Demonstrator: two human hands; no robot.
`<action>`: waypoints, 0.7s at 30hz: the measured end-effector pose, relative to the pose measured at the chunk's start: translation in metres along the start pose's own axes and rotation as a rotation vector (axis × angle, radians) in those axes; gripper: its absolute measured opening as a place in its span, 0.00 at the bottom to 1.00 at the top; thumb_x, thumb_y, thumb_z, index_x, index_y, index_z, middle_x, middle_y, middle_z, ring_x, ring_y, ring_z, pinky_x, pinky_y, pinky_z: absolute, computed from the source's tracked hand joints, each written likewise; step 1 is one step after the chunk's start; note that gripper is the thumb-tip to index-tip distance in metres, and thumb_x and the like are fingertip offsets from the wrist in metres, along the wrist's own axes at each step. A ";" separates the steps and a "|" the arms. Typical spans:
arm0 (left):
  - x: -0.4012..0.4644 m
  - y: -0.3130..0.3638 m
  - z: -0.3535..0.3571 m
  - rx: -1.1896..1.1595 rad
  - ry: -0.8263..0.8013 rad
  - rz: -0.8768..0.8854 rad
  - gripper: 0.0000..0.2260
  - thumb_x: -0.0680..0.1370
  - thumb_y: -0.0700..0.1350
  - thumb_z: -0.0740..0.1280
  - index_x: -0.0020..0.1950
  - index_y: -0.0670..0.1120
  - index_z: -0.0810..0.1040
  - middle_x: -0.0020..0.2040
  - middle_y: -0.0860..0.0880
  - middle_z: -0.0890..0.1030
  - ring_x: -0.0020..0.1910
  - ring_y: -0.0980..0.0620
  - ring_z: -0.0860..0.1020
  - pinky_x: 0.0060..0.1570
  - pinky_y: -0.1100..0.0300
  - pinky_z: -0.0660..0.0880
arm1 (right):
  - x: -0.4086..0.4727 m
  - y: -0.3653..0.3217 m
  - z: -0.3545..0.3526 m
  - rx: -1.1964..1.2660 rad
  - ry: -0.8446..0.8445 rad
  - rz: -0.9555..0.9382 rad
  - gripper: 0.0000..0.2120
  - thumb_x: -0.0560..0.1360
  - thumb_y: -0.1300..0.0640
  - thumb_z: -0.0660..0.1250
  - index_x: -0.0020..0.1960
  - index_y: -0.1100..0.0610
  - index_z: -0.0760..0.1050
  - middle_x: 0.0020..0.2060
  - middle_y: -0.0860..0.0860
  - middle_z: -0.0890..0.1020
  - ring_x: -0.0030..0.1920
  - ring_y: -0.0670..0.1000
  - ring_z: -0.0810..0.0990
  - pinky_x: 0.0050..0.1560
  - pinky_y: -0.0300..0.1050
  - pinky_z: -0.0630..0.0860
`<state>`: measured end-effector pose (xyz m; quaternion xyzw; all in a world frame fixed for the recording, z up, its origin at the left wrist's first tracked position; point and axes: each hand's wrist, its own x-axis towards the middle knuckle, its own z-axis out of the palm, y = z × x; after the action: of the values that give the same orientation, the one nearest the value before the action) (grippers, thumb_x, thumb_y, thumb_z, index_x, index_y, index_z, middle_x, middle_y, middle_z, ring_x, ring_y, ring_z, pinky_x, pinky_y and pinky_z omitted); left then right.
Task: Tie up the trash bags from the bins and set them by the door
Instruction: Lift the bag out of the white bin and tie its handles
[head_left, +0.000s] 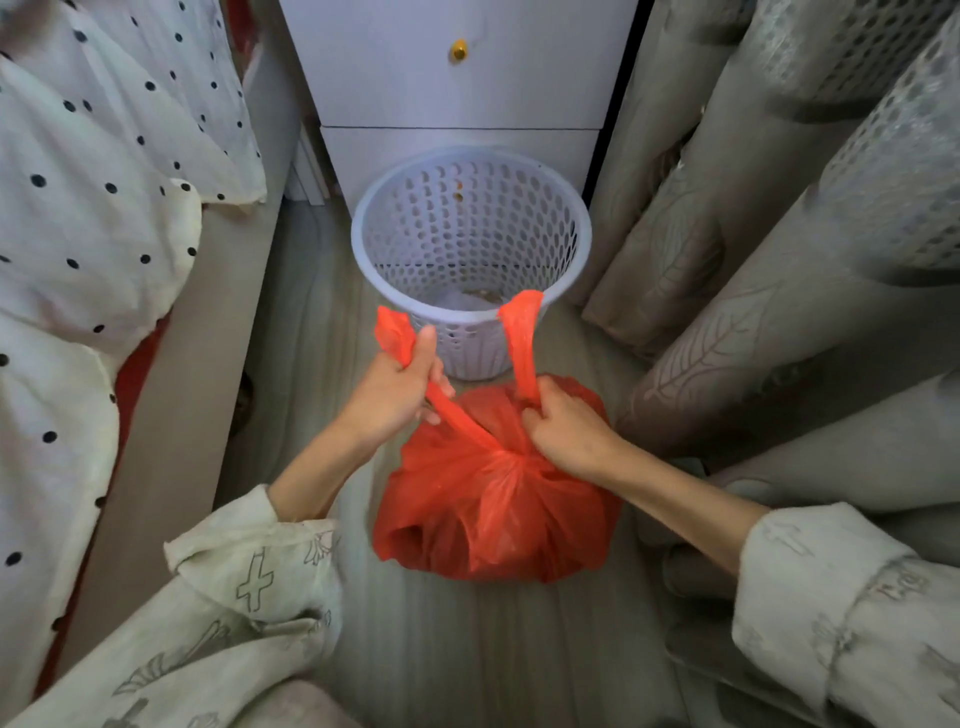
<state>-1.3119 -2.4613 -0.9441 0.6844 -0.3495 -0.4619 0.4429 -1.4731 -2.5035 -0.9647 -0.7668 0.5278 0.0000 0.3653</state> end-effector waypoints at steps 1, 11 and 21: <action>0.001 0.006 0.001 0.023 -0.017 0.032 0.21 0.81 0.51 0.51 0.31 0.45 0.67 0.29 0.46 0.72 0.23 0.52 0.73 0.25 0.61 0.71 | 0.000 -0.004 0.000 -0.040 -0.040 -0.007 0.15 0.77 0.56 0.55 0.61 0.62 0.67 0.61 0.64 0.76 0.62 0.62 0.74 0.57 0.47 0.69; 0.010 0.043 0.014 -0.308 -0.104 -0.079 0.12 0.77 0.48 0.63 0.39 0.41 0.77 0.29 0.47 0.82 0.27 0.56 0.80 0.28 0.67 0.77 | 0.000 -0.010 0.014 -0.310 -0.121 -0.193 0.23 0.74 0.39 0.58 0.55 0.57 0.74 0.55 0.62 0.80 0.57 0.63 0.77 0.56 0.51 0.74; 0.000 -0.005 0.009 0.725 -0.218 0.196 0.20 0.80 0.54 0.48 0.61 0.47 0.73 0.59 0.44 0.79 0.61 0.45 0.75 0.60 0.57 0.68 | 0.015 0.008 0.007 0.010 -0.191 -0.143 0.14 0.77 0.49 0.59 0.34 0.48 0.75 0.48 0.52 0.84 0.54 0.54 0.80 0.59 0.47 0.73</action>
<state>-1.3198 -2.4624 -0.9503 0.7068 -0.5987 -0.3339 0.1748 -1.4701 -2.5132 -0.9798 -0.7972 0.4343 0.0443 0.4170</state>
